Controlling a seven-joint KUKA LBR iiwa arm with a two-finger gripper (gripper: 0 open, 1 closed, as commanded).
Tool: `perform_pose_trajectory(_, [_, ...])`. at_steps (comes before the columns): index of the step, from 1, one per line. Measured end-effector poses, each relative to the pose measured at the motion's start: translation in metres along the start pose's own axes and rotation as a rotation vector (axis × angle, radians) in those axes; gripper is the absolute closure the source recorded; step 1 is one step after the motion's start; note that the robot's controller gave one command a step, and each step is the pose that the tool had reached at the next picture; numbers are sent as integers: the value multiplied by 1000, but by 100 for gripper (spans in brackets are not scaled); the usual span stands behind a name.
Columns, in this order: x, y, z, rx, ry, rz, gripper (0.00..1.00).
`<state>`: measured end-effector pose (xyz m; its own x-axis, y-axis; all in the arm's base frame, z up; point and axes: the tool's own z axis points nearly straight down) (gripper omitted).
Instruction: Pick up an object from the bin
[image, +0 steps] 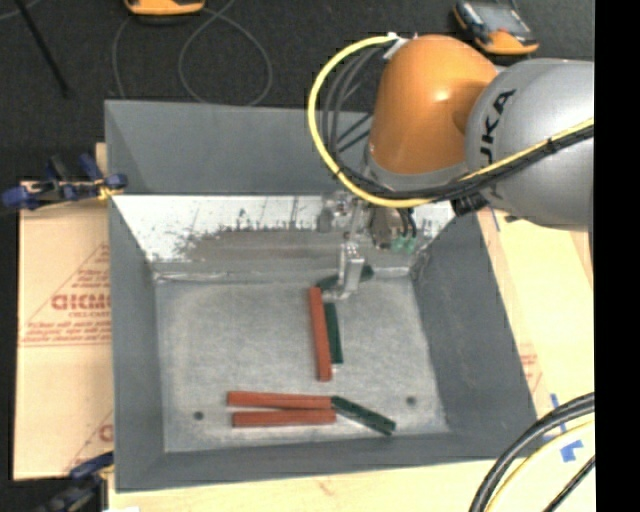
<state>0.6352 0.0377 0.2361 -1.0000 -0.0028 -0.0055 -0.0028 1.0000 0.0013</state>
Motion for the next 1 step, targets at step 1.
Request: perform_pose_trajectory(1, [14, -67, 118, 3, 8, -212, 0])
